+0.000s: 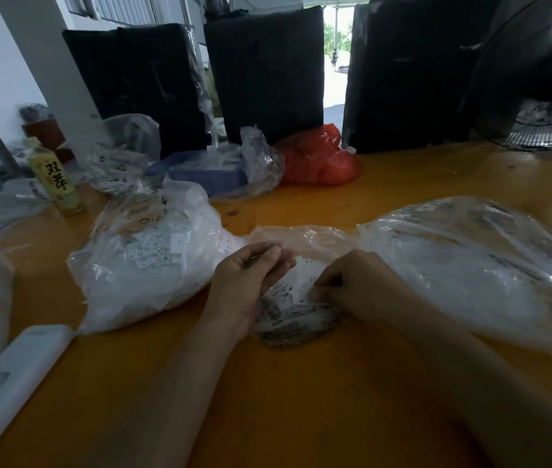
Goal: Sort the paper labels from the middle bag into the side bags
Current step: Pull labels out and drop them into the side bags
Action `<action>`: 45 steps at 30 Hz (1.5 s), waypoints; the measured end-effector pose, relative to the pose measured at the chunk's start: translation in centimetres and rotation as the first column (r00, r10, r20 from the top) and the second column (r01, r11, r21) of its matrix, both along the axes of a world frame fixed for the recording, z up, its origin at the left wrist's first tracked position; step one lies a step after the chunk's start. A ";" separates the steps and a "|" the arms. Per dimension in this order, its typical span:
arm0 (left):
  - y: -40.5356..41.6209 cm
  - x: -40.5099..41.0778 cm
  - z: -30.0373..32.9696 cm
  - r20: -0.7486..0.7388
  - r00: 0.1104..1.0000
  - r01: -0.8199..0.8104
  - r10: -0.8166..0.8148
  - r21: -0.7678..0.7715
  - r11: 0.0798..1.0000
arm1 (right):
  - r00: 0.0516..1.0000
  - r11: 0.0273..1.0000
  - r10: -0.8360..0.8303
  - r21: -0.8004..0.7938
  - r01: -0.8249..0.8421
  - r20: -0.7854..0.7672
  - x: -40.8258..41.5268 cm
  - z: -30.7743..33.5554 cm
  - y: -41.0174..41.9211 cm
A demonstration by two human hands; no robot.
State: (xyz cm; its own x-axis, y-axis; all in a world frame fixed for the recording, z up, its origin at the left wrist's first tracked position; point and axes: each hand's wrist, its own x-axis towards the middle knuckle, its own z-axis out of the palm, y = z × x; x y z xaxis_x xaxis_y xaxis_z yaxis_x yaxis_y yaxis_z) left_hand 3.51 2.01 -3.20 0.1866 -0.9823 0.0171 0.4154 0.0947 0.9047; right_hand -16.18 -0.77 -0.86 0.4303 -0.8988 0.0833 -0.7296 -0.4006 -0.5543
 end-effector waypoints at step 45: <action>0.9 -0.7 0.0 0.585 0.808 0.128 -0.073 -0.053 0.990 | 0.934 0.851 0.095 -0.515 0.103 0.344 0.3 0.3 0.3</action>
